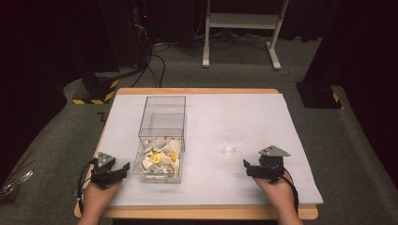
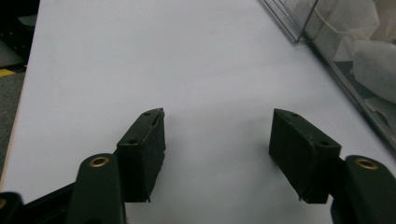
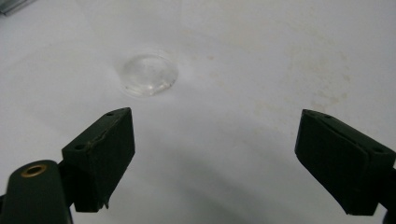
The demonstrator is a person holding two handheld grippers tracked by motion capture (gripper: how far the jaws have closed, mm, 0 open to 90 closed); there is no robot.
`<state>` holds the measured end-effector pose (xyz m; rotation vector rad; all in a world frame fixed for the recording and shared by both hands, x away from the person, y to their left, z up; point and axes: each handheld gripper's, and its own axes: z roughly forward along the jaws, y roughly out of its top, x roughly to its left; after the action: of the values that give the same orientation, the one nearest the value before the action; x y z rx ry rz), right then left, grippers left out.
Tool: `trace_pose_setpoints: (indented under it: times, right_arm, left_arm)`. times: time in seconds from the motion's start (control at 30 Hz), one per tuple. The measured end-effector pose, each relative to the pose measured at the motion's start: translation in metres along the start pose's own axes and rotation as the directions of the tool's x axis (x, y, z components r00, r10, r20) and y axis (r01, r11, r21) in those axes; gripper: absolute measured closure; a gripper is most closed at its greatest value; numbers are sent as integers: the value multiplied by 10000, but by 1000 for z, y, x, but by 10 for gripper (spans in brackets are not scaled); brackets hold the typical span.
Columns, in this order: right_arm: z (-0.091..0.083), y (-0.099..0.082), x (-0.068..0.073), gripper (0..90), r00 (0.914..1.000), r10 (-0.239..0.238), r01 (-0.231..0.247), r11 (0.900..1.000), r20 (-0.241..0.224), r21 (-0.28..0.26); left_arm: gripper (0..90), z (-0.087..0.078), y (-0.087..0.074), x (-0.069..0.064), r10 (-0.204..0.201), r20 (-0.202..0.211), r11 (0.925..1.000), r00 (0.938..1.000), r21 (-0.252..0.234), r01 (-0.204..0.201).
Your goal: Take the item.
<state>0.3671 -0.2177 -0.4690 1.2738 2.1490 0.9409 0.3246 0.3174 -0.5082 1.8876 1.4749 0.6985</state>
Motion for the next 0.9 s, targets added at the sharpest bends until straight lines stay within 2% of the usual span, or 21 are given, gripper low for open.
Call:
trace_pose_setpoints:
  times: [0.13,0.53,0.7,0.9]
  right_arm:
    - [-3,7,7,128,10000,29,-28,9998,35,-181]
    - [-21,24,24,134,9994,-75,41,9954,-347,-955]
    - [-25,26,32,137,9983,-121,68,9956,-564,-933]
    - [-32,34,49,138,9957,-561,467,9913,-736,-1231]
  left_arm:
    - [354,0,0,1,-32,62,10000,10000,14,32]
    - [354,0,0,0,-8,9,10000,10000,-12,8]
    - [354,0,0,0,-15,3,10000,10000,-19,15]
    - [348,0,0,0,-58,-40,10000,10000,-10,58]
